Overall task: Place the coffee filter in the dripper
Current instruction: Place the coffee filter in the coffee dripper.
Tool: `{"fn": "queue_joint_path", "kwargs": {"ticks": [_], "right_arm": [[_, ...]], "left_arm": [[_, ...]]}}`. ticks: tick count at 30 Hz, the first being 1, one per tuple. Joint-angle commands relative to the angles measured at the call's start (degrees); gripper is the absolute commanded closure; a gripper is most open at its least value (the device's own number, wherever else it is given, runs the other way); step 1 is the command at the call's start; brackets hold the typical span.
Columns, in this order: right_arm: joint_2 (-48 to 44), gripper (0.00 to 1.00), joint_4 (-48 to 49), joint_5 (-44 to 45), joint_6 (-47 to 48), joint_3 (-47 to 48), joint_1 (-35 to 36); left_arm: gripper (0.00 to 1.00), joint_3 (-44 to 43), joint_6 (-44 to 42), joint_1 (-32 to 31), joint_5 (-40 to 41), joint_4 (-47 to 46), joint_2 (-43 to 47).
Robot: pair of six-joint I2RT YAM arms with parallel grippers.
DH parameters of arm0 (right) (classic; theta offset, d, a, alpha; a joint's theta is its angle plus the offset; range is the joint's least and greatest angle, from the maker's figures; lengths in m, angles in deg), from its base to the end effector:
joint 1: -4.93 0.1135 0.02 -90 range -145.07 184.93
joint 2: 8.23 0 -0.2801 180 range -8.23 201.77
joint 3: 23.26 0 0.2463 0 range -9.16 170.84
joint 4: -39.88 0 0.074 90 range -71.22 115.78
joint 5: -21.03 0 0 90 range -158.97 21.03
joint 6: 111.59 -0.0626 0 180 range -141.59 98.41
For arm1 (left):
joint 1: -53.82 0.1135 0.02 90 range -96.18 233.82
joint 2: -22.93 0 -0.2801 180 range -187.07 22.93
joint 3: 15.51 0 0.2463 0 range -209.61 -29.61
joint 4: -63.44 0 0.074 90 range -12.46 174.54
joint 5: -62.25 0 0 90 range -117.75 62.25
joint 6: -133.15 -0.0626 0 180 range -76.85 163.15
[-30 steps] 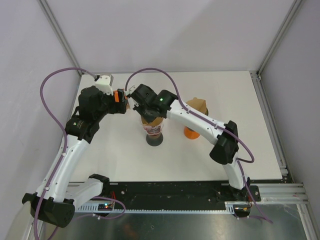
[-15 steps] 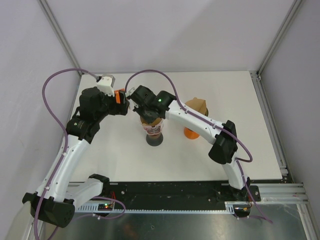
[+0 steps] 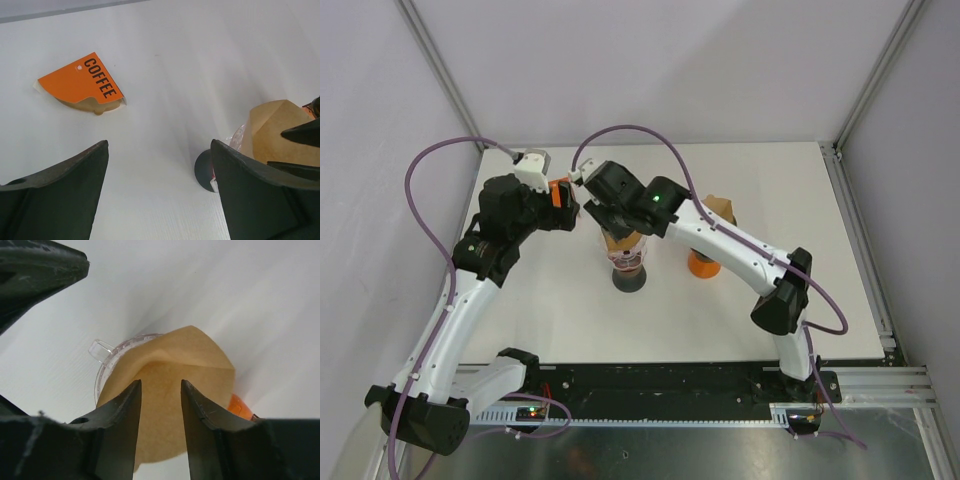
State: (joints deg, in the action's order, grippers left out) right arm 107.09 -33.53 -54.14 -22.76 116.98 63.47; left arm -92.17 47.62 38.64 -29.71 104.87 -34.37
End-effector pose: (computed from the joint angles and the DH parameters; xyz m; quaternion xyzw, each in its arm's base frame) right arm 0.2497 0.3775 0.3697 -0.4050 0.8354 0.0703 0.3648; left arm 0.2191 -0.0617 0.3795 0.0869 0.8247 -0.1093 0.5480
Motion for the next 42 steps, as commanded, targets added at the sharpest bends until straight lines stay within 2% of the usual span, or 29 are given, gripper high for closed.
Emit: {"fn": "queue_joint_path", "kwargs": {"ticks": [1,5,10,14,18,26,36,42], "right_arm": [[-4.02,0.57,-0.29,2.7,0.9,3.16,0.09],[-5.14,0.56,-0.28,2.83,0.56,3.26,-0.02],[-8.68,0.45,1.76,6.92,-4.78,0.09,-0.93],[-13.35,0.34,7.53,4.71,-8.86,-9.05,-3.91],[-16.08,0.29,13.03,1.86,-11.22,-17.53,-6.32],[-15.53,0.28,19.13,-2.13,-12.56,-23.9,-7.56],[-15.44,0.28,20.02,-1.67,-13.42,-27.88,-7.51],[-15.91,0.28,19.5,-0.8,-13.05,-28.8,-7.69]], "left_arm": [[0.13,0.32,-0.27,0.5,-1.03,-1.32,0.98],[0.17,0.15,0.09,0.5,-3.78,-1.34,0.82],[0.28,-1.54,2.53,-0.58,-12.01,-1.08,0.33],[0.27,-2.66,2.61,-2.87,-11.79,-1.13,-1.52],[0.23,-2.77,2.54,-5.67,-11.64,-1.16,-4.03],[0.25,-4.17,3.52,-6.91,-11.19,-1.11,-9.23],[0.27,3.25,0.83,-6.88,-8.82,-0.97,-6.77],[0.28,4.39,0.44,-6.93,-9.41,-1.02,-6.77]]}}
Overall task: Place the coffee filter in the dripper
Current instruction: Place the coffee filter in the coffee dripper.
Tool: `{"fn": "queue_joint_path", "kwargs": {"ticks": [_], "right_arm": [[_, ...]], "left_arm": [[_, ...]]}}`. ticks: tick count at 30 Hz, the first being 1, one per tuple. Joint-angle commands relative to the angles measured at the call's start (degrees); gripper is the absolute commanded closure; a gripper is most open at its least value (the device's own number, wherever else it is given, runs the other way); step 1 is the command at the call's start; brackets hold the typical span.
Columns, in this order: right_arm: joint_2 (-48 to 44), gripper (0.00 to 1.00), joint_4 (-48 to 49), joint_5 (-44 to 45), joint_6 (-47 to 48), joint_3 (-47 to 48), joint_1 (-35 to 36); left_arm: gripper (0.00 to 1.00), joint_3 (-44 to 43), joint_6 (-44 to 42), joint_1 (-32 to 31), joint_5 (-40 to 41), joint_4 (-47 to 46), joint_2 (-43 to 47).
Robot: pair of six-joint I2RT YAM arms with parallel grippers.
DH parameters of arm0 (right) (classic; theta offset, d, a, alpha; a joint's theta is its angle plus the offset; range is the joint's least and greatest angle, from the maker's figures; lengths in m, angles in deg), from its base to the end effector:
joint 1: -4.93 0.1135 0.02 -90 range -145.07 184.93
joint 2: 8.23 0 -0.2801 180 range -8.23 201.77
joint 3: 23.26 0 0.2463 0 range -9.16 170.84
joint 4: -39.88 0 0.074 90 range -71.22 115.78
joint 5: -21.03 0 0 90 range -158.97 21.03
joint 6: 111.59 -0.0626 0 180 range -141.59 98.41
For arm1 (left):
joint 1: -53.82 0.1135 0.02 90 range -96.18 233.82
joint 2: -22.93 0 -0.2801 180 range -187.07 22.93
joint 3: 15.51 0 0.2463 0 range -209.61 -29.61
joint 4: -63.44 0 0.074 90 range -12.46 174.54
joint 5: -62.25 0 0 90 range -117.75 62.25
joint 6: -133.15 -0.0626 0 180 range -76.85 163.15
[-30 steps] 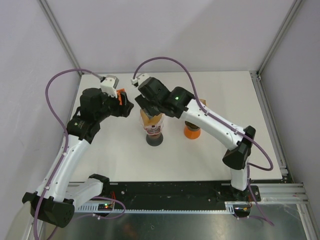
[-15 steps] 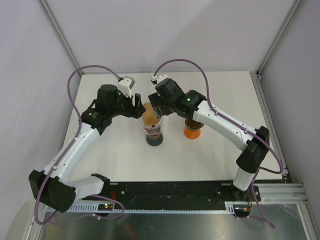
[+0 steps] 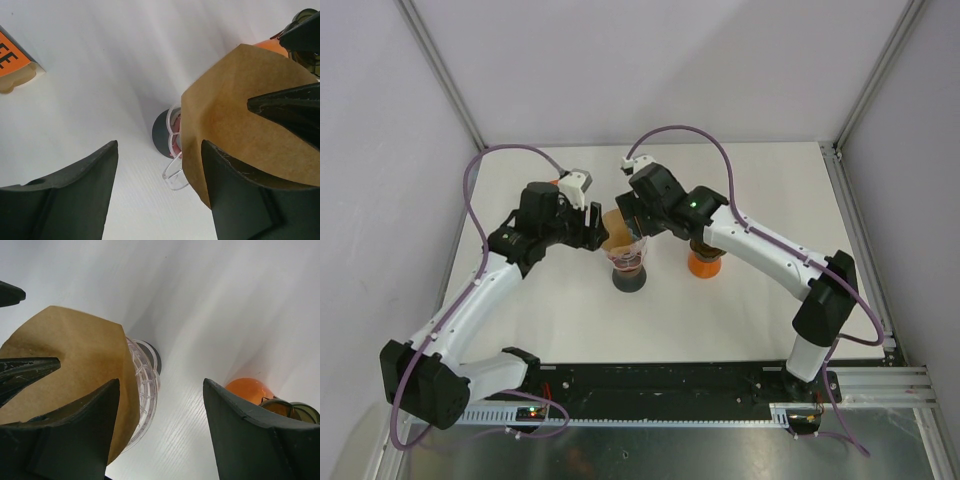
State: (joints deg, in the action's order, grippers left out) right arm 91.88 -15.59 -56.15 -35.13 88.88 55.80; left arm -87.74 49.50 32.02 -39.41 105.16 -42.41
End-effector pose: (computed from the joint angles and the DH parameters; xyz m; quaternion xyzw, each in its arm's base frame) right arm 0.2683 0.3078 0.3477 -0.2503 0.8790 0.1225 0.3870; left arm 0.2355 -0.1078 0.3203 0.1651 0.8674 -0.1994 0.4249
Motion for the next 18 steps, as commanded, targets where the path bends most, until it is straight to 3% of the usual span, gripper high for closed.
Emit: {"fn": "queue_joint_path", "kwargs": {"ticks": [1,8,14,16,18], "right_arm": [[-0.84,0.28,1.64,1.18,-0.69,-0.98,-0.09],[-1.43,0.28,2.8,-0.04,-0.12,-1.98,-0.33],[-1.03,0.27,1.24,-0.88,1.77,2.93,0.08],[-0.75,0.26,0.4,-0.76,2.53,4.63,0.49],[-0.63,0.26,0.05,-0.71,2.88,5.76,0.64]], "left_arm": [[0.28,-0.14,-1.48,-0.28,0.31,-1.32,1.36],[0.27,-1.64,-1.78,-0.26,0.89,-1.33,1.57],[0.23,-4.34,-1.93,-0.26,-1.61,-1.27,1.72],[0.2,-4.51,-1.99,-0.26,-2.31,-1.28,1.73],[0.1,-4.86,-2.07,-0.26,-2.45,-1.26,1.98]]}}
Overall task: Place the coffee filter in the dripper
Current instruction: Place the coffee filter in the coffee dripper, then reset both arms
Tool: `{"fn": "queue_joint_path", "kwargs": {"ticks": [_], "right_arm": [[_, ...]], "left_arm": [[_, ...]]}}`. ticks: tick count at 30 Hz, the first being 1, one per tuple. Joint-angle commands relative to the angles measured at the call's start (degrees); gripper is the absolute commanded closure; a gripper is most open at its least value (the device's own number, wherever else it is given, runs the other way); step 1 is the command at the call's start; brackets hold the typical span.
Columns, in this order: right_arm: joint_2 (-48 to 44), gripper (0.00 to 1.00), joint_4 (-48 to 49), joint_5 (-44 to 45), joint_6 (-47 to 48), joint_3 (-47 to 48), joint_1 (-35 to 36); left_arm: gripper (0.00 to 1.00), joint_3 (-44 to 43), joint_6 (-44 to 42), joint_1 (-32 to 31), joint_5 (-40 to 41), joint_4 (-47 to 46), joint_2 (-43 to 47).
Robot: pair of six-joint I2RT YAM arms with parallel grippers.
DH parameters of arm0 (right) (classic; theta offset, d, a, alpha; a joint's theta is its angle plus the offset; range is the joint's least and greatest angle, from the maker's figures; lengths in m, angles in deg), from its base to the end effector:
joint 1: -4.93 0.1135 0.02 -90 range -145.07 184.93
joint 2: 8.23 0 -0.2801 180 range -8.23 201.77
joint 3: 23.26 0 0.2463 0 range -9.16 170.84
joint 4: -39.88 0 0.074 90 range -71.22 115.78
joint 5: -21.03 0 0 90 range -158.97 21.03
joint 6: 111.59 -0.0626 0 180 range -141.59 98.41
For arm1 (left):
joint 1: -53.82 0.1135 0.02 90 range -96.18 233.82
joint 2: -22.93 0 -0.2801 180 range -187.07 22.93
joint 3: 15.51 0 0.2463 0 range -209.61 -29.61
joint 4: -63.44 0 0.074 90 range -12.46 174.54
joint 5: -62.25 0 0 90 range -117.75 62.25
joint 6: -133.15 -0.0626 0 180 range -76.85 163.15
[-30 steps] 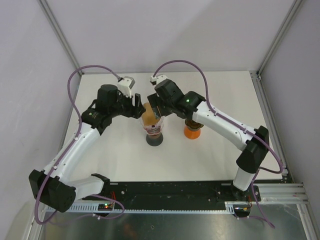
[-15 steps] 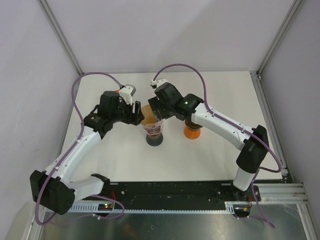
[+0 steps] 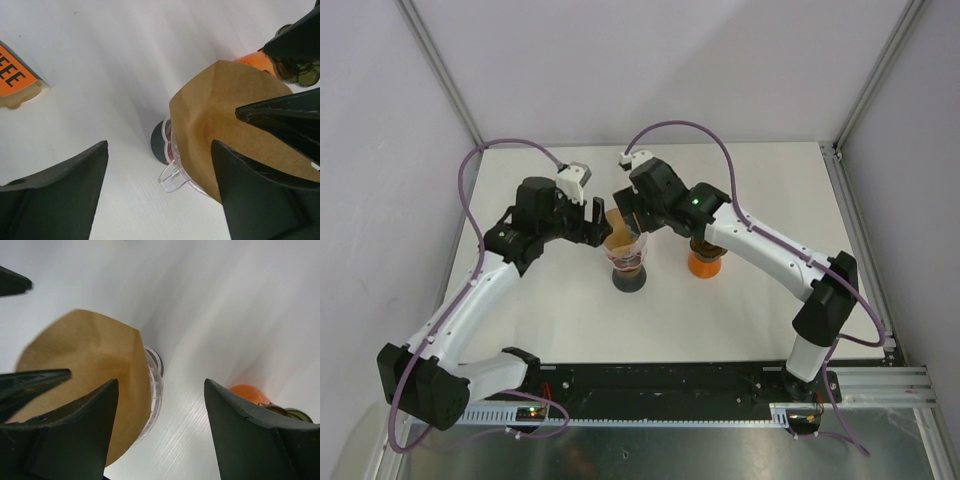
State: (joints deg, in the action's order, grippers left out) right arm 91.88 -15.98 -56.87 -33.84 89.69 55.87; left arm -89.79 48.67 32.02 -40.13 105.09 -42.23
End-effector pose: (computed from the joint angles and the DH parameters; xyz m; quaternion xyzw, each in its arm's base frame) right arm 0.2674 0.3087 0.3517 -0.2625 0.8744 0.1253 0.3883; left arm 0.2359 -0.1088 0.3341 0.1747 0.8556 -0.2047 0.4421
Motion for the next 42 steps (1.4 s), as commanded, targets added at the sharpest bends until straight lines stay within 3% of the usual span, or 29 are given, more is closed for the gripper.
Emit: {"fn": "queue_joint_path", "kwargs": {"ticks": [1,4,12,19,24,31,35,42], "right_arm": [[-0.72,0.26,0.4,0.15,1.69,5.39,0.57],[-0.98,0.26,0.51,0.44,1.89,6.28,0.6],[-3.07,0.24,0.24,0.58,3.26,9.07,-0.05],[-17.6,0.21,2.93,0.57,4.2,2.06,-11.43],[-29.0,0.17,6.05,-2.12,4.05,-8.6,-29.53],[-43.52,0.13,15.78,-3.16,3.78,-32.38,-52.16],[-48.67,0.12,24.64,-6.14,1.11,-45.51,-59.21],[-49.43,0.13,38.34,-7.85,-2.23,-63.49,-60.96]], "left_arm": [[0.06,-3.0,-1.36,-0.26,-1.66,-1.19,1.98],[0.01,-3.93,-1.76,-0.26,-1.68,-1.18,2.28],[0.0,-8.16,-4.12,-0.19,3.09,-1.23,3.09],[0.0,-11.77,-9.58,4.67,12.78,-3.44,4.24],[0.0,-7.71,-14.39,10.79,19.29,-12.95,5.61],[0.0,-1.23,-11.8,22.96,14.26,-19.66,1.14],[0.0,6.66,-11.14,29.11,10.83,-27.21,-0.18],[0.0,27.95,-12.45,29.97,11.77,-47.93,1.97]]}}
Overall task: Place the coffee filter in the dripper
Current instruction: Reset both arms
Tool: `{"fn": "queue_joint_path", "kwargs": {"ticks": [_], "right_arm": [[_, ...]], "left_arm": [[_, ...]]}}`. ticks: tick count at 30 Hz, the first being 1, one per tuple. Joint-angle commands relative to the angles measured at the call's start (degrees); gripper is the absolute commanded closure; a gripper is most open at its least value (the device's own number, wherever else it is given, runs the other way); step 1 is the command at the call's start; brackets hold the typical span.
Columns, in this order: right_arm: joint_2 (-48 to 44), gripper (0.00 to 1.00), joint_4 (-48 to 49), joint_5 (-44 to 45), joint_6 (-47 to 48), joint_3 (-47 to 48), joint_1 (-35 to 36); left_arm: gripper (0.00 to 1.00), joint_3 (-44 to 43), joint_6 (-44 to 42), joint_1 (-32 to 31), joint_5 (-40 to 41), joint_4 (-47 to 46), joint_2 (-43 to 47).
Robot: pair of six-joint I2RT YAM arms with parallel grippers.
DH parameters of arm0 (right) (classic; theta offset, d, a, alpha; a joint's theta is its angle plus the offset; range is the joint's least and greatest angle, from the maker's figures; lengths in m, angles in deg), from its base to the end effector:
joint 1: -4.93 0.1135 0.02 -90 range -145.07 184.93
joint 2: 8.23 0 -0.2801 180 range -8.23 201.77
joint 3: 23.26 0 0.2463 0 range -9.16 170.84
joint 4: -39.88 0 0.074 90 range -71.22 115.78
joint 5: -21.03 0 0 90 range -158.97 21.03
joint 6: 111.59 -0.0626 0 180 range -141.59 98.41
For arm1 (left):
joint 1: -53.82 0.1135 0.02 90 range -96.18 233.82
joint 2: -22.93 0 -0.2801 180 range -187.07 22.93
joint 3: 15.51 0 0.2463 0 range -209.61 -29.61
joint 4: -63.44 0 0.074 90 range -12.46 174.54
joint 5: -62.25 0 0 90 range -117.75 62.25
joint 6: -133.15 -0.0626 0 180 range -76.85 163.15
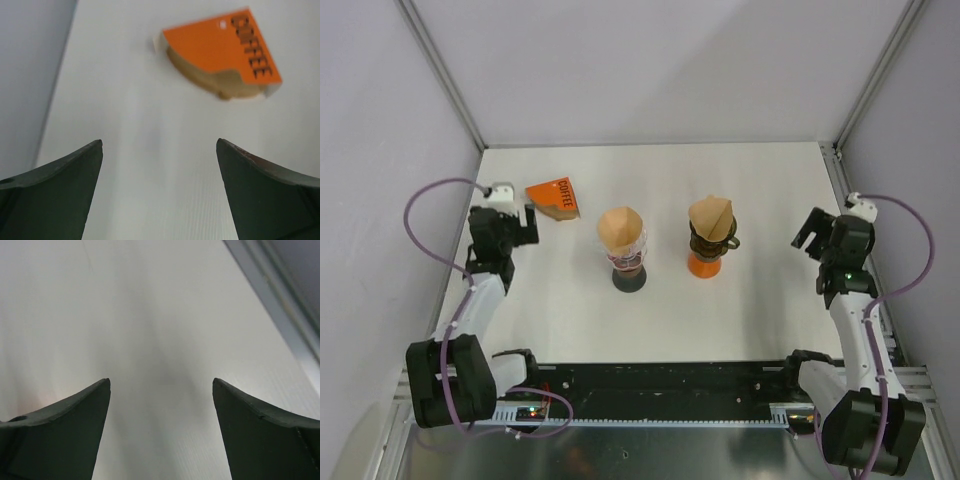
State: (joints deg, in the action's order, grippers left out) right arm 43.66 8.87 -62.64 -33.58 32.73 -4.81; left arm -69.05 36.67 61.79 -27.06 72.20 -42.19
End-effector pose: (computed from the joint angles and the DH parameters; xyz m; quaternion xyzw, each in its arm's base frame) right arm 0.2100 -0.0431 0.2898 0.1888 0.8302 -0.0368 0.5232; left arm 0.2688 0.0384 0.2707 -0.0141 0.8207 0.0767 0.5660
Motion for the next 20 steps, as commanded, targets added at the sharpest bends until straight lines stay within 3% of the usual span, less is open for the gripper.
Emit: {"fn": "queue_joint_path", "kwargs": {"ticks": [1,10,20], "right_arm": [[-1.15,0.13,15.86,-2.18,-2.68,-8.43,-0.29],[-1.89,0.13,29.97,-2.92,-2.01,-21.2,0.42],[-0.36,0.12,38.14,-4.62,-0.85,-26.61,1.19]], "left_arm": [[0.0,8.78,0.16,0.2,-1.52,-16.27,1.53],[0.0,17.9,5.74,0.21,-8.53,-26.75,-0.45],[0.0,20.61,8.58,0.18,-5.27,-34.68,-5.01]]}}
